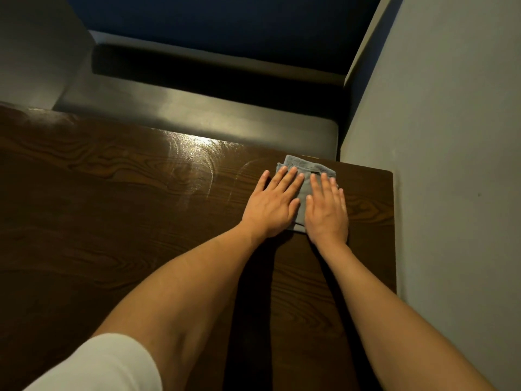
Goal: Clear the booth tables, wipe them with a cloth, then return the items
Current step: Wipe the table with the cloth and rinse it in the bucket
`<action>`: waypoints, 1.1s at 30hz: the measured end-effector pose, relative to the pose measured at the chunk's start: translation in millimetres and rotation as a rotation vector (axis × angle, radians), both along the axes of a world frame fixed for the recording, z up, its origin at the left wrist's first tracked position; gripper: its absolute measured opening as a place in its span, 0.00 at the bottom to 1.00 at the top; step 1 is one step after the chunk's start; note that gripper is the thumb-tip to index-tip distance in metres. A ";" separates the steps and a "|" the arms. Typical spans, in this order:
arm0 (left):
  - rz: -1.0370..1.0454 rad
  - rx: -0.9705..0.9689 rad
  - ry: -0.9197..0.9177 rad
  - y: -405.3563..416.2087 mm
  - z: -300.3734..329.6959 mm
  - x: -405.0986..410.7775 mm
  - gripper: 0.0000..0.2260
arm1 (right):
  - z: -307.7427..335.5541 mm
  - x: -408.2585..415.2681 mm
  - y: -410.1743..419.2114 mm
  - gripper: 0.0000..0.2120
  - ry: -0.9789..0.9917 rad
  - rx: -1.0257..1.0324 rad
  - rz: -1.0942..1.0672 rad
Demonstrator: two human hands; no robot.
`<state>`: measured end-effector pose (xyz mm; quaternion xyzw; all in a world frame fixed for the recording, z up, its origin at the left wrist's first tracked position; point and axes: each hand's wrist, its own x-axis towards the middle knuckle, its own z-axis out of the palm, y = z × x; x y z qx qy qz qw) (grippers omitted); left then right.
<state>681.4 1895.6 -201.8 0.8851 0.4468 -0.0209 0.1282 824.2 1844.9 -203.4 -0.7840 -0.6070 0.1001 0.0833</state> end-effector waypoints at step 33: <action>0.190 0.032 0.042 140.8 -2.6 -456.1 0.30 | 6.9 -453.7 167.6 0.28 -0.073 -0.079 0.222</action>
